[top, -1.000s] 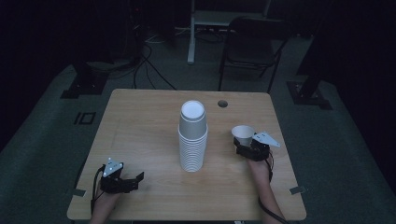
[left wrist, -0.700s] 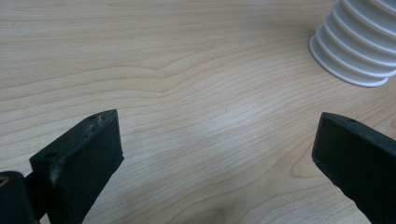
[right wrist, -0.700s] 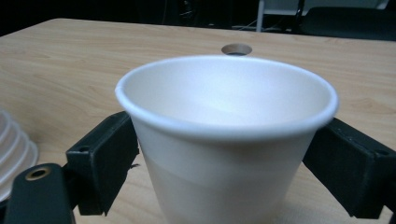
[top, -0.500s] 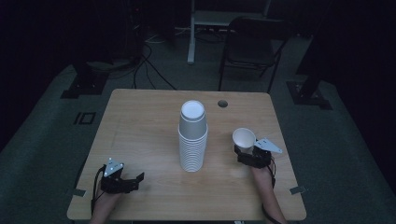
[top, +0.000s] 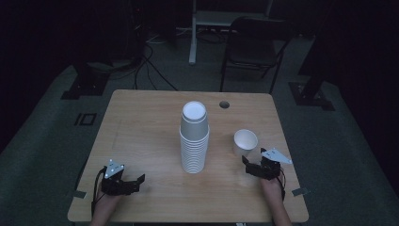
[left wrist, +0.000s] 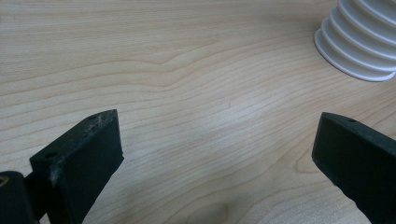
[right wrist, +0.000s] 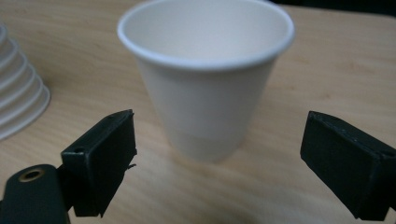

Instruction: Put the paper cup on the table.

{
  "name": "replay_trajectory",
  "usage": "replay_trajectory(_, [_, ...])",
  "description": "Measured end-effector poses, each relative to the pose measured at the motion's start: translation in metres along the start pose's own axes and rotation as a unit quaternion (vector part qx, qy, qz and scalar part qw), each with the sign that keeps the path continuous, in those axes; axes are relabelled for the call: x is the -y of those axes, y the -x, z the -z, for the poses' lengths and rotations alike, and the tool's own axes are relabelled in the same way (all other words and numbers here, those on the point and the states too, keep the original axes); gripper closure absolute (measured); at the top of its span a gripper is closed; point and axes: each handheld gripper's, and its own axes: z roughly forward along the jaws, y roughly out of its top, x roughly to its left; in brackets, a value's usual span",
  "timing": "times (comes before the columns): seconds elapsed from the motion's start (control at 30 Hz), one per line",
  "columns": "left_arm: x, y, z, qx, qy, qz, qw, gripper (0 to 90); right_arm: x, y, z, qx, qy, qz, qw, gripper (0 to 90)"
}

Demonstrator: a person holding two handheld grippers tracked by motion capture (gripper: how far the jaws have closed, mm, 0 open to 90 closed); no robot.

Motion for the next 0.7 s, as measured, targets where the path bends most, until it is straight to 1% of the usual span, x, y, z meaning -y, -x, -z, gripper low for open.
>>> replay_trajectory(0.07, [0.001, 0.0, 0.0, 0.002, 0.001, 0.001, 1.0, 2.0, 0.003, 0.002, 0.004, 0.009, -0.004, -0.005, 0.9999, 10.0])
replay_trajectory(0.1, [0.001, 0.0, 0.0, 0.002, 0.001, 0.001, 1.0, 2.0, 0.003, 0.002, 0.004, 0.009, -0.004, -0.005, 0.9999, 10.0])
replay_trajectory(0.2, [0.001, 0.0, 0.0, -0.001, -0.004, -0.002, 1.0, 2.0, 0.009, 0.011, 0.013, 0.023, -0.013, -0.016, 0.9995, 10.0])
replay_trajectory(0.27, [0.001, 0.0, 0.0, 0.0, -0.004, -0.002, 1.0, 2.0, 0.011, 0.014, 0.018, 0.026, -0.012, -0.023, 0.9993, 10.0])
replay_trajectory(0.33, [0.002, 0.0, 0.0, -0.001, -0.004, -0.002, 1.0, 2.0, 0.014, 0.018, 0.022, 0.038, -0.022, -0.025, 0.9987, 10.0])
replay_trajectory(0.4, [0.002, 0.0, 0.0, -0.002, -0.005, -0.002, 1.0, 2.0, 0.018, 0.022, 0.027, 0.041, -0.021, -0.031, 0.9985, 10.0])
replay_trajectory(0.43, [0.002, -0.001, 0.0, -0.003, -0.005, -0.002, 1.0, 2.1, 0.02, 0.024, 0.028, 0.045, -0.028, -0.037, 0.9979, 10.0])
replay_trajectory(0.5, [0.002, -0.001, 0.0, -0.005, -0.007, -0.003, 1.0, 2.0, 0.023, 0.027, 0.033, 0.054, -0.027, -0.042, 0.9973, 10.1])
replay_trajectory(0.57, [0.003, -0.001, 0.0, -0.004, -0.006, -0.002, 1.0, 2.0, 0.026, 0.031, 0.037, 0.063, -0.035, -0.048, 0.9963, 10.1])
replay_trajectory(0.63, [0.003, 0.0, -0.001, -0.004, -0.004, -0.002, 1.0, 2.0, 0.031, 0.035, 0.042, 0.063, -0.039, -0.058, 0.9955, 10.1])
replay_trajectory(0.7, [0.003, 0.0, -0.001, -0.004, -0.007, -0.005, 1.0, 2.0, 0.035, 0.037, 0.046, 0.068, -0.049, -0.064, 0.9944, 10.2])
